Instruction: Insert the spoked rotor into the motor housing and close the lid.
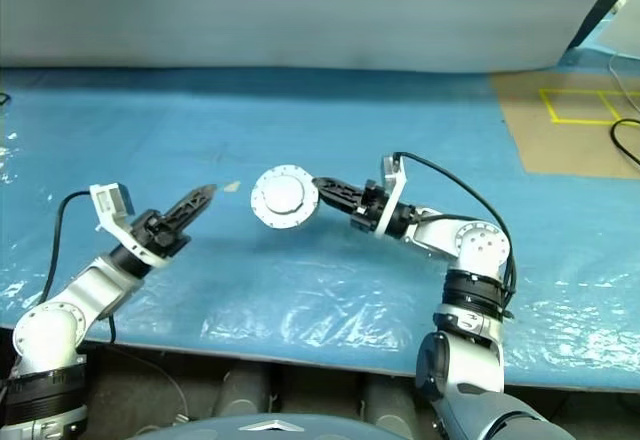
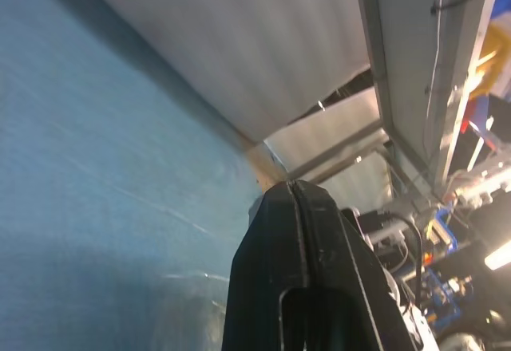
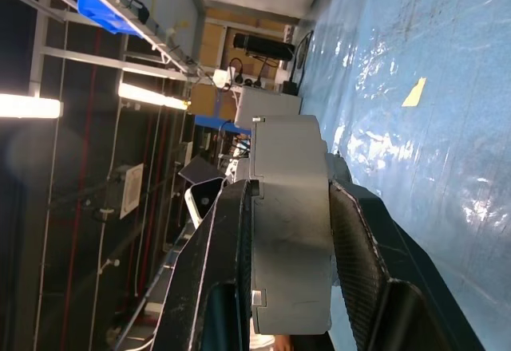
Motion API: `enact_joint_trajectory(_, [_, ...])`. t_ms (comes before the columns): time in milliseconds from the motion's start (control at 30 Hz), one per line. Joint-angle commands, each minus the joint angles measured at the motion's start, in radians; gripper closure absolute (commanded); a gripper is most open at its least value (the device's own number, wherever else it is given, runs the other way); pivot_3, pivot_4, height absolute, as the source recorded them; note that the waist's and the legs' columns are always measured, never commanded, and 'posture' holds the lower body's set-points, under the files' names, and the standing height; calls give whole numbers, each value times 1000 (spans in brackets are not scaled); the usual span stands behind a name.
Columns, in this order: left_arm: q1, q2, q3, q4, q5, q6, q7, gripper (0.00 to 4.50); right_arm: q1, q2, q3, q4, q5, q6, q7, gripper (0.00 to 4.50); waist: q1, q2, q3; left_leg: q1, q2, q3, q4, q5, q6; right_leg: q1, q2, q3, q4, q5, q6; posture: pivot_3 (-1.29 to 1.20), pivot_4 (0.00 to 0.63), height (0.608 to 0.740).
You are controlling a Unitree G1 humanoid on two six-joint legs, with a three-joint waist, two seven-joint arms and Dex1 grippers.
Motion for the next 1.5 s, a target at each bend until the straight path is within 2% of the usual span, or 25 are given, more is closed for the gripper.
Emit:
enact_joint_trajectory(33, [10, -18, 40, 24, -111, 31, -5, 3603, -52, 10, -35, -13, 99, -32, -13, 3348, 0, 0, 0, 0, 0, 0, 0, 0, 0, 0, 0, 0, 0, 0, 0, 0, 150, 740])
enact_joint_trajectory(200, [59, -19, -2, 30, -202, 132, -30, 1922, -67, 16, -27, 0, 127, -56, -51, 3348, -2, 0, 0, 0, 0, 0, 0, 0, 0, 0, 0, 0, 0, 0, 1, 0, 150, 740])
enact_joint_trajectory(400, [34, -54, 0, 117, -210, 133, -11, 9, -70, 16, -15, -13, 186, -62, -93, 3348, -1, 0, 0, 0, 0, -1, 0, 0, -1, 0, 0, 0, 1, 1, 1, 0, 150, 740])
enact_joint_trajectory(1000, [-182, -171, -142, 186, -161, 209, -70, 9, -34, -19, 55, -47, 311, -121, -177, 3348, 15, -1, 0, 0, 0, -2, 2, 0, -1, 1, 0, 0, 1, 2, 4, 0, 150, 740])
enact_joint_trajectory(1267, [-307, -220, -172, 310, -52, 206, -113, 9, -10, -39, 92, -67, 352, -158, -201, 3348, 17, -1, 0, -2, 0, -3, 4, 0, -1, 1, 0, -1, 1, 3, 5, 0, 150, 740])
enact_joint_trajectory(1500, [-295, -196, -152, 331, 14, 227, -155, 9, 16, -56, 114, -89, 381, -184, -217, 3348, 15, -1, 0, -3, 0, -4, 4, 0, -1, 1, 0, -2, 1, 3, 5, 0, 150, 740])
